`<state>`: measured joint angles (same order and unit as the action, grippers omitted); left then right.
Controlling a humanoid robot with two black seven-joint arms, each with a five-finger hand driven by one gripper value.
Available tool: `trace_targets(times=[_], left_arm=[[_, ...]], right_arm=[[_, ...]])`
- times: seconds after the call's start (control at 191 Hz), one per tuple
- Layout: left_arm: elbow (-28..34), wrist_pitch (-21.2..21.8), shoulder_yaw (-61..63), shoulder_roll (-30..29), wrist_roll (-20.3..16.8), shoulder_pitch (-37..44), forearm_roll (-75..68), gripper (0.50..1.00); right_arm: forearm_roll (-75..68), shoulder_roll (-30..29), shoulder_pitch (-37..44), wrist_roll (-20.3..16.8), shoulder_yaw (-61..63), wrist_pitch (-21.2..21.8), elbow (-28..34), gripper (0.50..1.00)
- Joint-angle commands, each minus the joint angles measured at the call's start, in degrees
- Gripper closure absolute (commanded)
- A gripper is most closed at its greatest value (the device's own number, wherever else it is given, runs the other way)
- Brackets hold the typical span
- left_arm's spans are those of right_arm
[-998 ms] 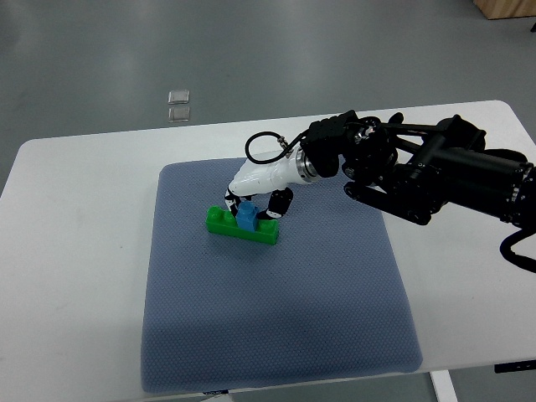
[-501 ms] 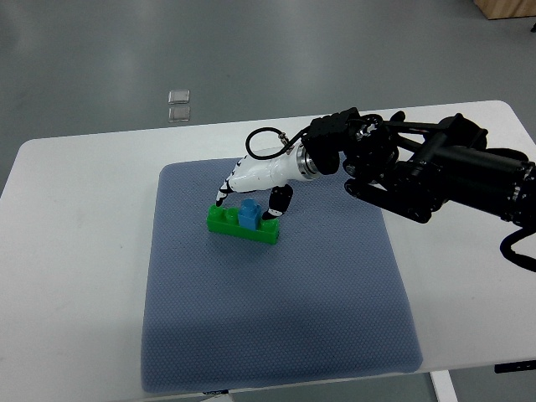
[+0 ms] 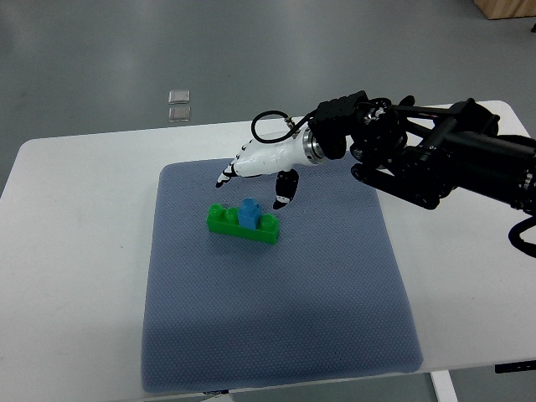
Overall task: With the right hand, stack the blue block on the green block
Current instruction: 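Open the right hand and lift it away from the blocks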
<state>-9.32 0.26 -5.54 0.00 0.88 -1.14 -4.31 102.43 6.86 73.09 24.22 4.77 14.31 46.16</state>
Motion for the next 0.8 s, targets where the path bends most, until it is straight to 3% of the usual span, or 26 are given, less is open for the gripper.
trace_targets(times=[0.0, 0.245, 0.402, 0.622, 0.794], left_arm=[[0.00, 0.00, 0.00, 0.00, 0.00, -0.01, 0.00, 0.500], [0.00, 0.00, 0.00, 0.00, 0.00, -0.01, 0.00, 0.500], [-0.09, 0.00, 0.00, 0.00, 0.00, 0.00, 0.00, 0.500], [0.00, 0.00, 0.00, 0.00, 0.00, -0.01, 0.00, 0.500], [0.00, 0.00, 0.00, 0.00, 0.00, -0.01, 0.00, 0.500]], right_arm=[[-0.30, 1.84, 1.44, 0.13, 0.15, -0.42, -0.01, 0.589], [-14.45, 5.62, 2.23, -0.31, 9.11, -0.69, -1.86, 0.589], [-32.02, 6.94, -1.02, -0.49, 16.49, -0.60, -9.06, 0.589], [-52.86, 6.85, -4.71, -0.57, 17.73, -0.95, -17.77, 0.589], [-72.81, 6.77, -9.02, -0.57, 17.82, -4.46, -22.60, 0.589]])
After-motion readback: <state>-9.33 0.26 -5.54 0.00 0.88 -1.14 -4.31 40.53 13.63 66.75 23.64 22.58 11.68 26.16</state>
